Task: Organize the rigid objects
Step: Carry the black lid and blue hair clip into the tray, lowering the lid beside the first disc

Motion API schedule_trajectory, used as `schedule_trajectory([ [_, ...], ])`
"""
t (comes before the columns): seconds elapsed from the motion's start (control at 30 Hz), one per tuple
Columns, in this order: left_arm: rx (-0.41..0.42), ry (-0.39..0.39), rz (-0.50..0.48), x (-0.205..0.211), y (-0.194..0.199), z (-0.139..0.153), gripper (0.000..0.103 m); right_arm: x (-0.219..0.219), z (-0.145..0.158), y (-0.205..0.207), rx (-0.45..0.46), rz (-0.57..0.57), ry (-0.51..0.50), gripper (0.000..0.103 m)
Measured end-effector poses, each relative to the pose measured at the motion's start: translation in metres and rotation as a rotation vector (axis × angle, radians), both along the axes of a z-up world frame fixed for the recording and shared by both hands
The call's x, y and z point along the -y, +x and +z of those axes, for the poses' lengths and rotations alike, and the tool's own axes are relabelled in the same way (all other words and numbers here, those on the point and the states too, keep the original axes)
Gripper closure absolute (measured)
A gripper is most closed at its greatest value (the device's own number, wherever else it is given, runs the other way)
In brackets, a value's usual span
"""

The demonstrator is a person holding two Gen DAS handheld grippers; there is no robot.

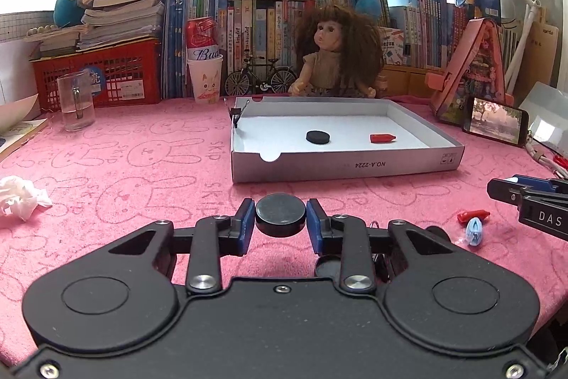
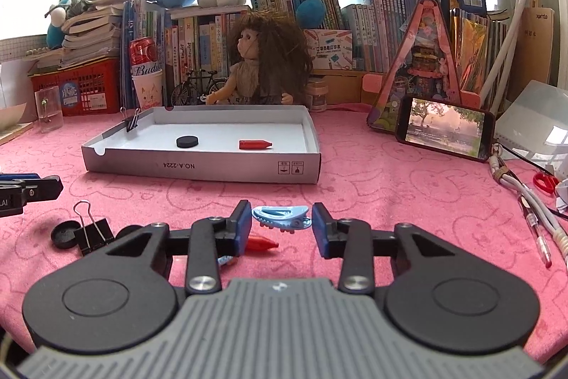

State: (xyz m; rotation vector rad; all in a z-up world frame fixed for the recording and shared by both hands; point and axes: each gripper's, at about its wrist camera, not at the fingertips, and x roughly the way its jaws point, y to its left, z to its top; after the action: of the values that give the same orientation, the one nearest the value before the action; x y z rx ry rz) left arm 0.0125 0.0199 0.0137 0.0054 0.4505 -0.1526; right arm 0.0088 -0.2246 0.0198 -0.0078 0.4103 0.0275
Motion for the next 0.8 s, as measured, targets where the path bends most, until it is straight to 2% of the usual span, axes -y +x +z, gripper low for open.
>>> schedule_trajectory([
  [0.3, 0.02, -0.023, -0.036, 0.01, 0.036, 0.031, 0.074, 0.008, 0.025, 0.037, 0.001, 0.017, 0.056, 0.061],
  [0.53, 0.03, -0.031, -0.079, 0.028, 0.075, 0.05, 0.074, 0.006, 0.035, 0.078, -0.035, 0.055, 0.097, 0.061],
  [0.8, -0.044, -0.051, -0.13, 0.049, 0.126, 0.044, 0.074, 0.0, 0.034, 0.125, -0.113, 0.108, 0.133, 0.061],
])
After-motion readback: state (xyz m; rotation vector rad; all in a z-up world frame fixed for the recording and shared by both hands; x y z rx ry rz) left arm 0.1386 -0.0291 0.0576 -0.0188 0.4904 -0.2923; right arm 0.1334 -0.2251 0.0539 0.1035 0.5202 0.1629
